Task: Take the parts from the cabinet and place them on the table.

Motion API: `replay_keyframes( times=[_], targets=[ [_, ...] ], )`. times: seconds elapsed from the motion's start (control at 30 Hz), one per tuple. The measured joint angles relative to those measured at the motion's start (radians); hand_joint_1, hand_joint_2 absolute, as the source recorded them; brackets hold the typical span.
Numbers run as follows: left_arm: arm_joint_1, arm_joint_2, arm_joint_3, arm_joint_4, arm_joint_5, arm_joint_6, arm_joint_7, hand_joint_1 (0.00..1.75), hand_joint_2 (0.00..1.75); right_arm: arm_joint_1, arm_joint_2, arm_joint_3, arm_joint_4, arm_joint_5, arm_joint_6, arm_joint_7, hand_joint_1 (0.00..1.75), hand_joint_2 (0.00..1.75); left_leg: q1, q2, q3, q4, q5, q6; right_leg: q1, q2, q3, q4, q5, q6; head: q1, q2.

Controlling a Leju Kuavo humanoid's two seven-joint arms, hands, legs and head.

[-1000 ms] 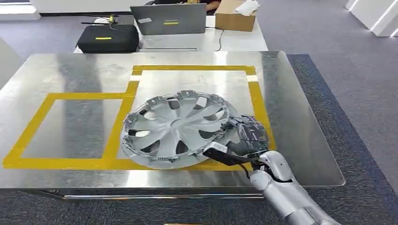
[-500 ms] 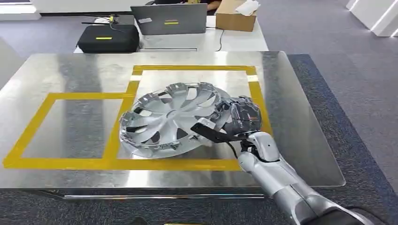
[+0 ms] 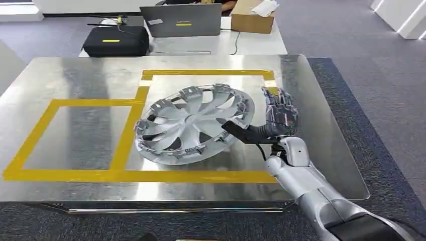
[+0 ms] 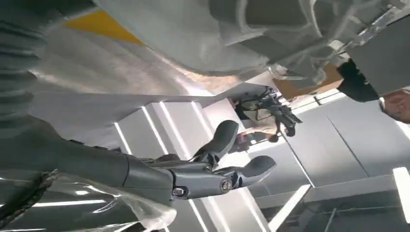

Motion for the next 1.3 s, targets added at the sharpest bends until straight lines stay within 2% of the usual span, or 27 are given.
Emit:
replay_keyframes(
  times=[0.13,0.23,0.37,0.53,0.77,0.83,0.9,0.93,1.0,1.1,1.13,1.23,1.3],
  targets=[
    [0.000,0.001,0.000,0.000,-0.006,-0.002,0.000,0.00,0.00,-0.009,-0.019,0.001,0.029,0.124,0.002,0.067,0.00,0.00,0.000,0.000,0.000,0.000,0.000,0.000,0.000,0.000,0.000,0.000,0.000,0.000,0.000,0.000],
    [0.000,0.002,0.000,0.000,-0.010,-0.008,0.000,0.00,0.00,-0.019,-0.044,0.012,0.046,0.238,0.033,0.122,0.00,0.00,0.000,0.000,0.000,0.000,0.000,0.000,0.000,0.000,0.000,0.000,0.000,0.000,0.000,0.000],
    [-0.001,0.005,0.000,0.000,-0.014,-0.020,-0.002,0.00,0.00,-0.040,-0.093,0.037,0.066,0.346,0.119,0.143,0.00,0.00,0.000,0.000,0.000,0.000,0.000,0.000,0.000,0.000,0.000,0.000,0.000,0.001,0.000,0.000],
    [-0.001,0.006,0.000,0.000,-0.016,-0.026,-0.010,0.00,0.00,-0.067,-0.125,0.079,0.079,0.439,0.147,0.163,0.00,0.00,0.000,0.000,0.000,0.000,0.000,0.000,0.000,0.000,0.000,0.000,0.001,0.001,0.000,0.000],
    [-0.002,0.008,0.000,0.000,-0.020,-0.022,-0.012,0.00,0.00,-0.088,-0.149,0.112,0.080,0.502,0.150,0.214,0.00,0.00,0.000,0.000,0.000,0.000,0.000,0.000,0.000,0.000,0.000,0.000,0.001,0.001,0.000,0.000],
    [-0.002,0.009,-0.001,0.000,-0.019,-0.018,-0.012,0.00,0.00,-0.088,-0.154,0.117,0.080,0.516,0.141,0.260,0.00,0.00,0.000,0.000,0.000,0.000,0.000,0.000,0.000,0.000,0.000,0.000,0.001,0.001,0.000,0.000],
    [-0.001,0.009,0.000,0.000,-0.016,-0.011,-0.013,0.00,0.00,-0.085,-0.162,0.128,0.069,0.517,0.099,0.326,0.00,0.00,0.000,0.000,0.000,0.000,0.000,0.000,0.000,0.000,0.000,0.000,0.001,0.001,0.000,0.000],
    [0.000,0.009,0.000,0.000,-0.010,-0.008,-0.015,0.00,0.00,-0.079,-0.167,0.128,0.053,0.507,0.071,0.326,0.00,0.00,0.000,0.000,0.000,0.000,0.000,0.000,0.000,0.000,0.000,0.000,0.001,0.001,0.000,0.000],
    [0.003,0.009,0.000,0.000,0.002,-0.002,-0.020,0.00,0.00,-0.046,-0.174,0.111,-0.009,0.477,0.031,0.291,0.00,0.00,0.000,0.000,0.000,0.000,0.000,0.000,0.000,0.001,0.000,0.000,0.001,0.001,0.001,0.000],
    [0.011,0.009,0.001,0.000,0.016,0.000,-0.033,0.00,0.00,0.055,-0.174,0.062,-0.159,0.441,0.031,0.240,0.00,0.00,0.000,0.000,0.000,0.000,-0.001,0.001,0.000,0.000,0.000,0.000,0.000,0.001,0.000,0.000],
    [0.015,0.009,0.002,0.000,0.026,0.000,-0.038,0.00,0.00,0.084,-0.174,0.050,-0.199,0.394,0.033,0.198,0.00,0.00,0.000,0.000,0.000,0.000,-0.001,0.001,0.000,0.000,0.000,0.000,0.000,0.001,0.000,0.000],
    [0.028,0.008,0.019,0.000,0.074,0.001,-0.064,0.00,0.00,0.224,-0.171,-0.007,-0.381,0.039,0.050,-0.023,0.00,0.00,0.000,-0.005,0.000,0.000,-0.002,0.001,0.000,-0.006,0.002,0.000,-0.004,0.002,0.000,0.000],
    [0.041,0.007,0.034,0.000,0.093,0.006,-0.072,0.00,0.00,0.341,-0.170,-0.044,-0.494,-0.097,0.063,-0.111,0.00,0.00,-0.002,-0.008,0.000,0.001,-0.005,0.002,-0.001,-0.008,0.004,-0.002,-0.005,0.002,0.000,0.000]
  ],
)
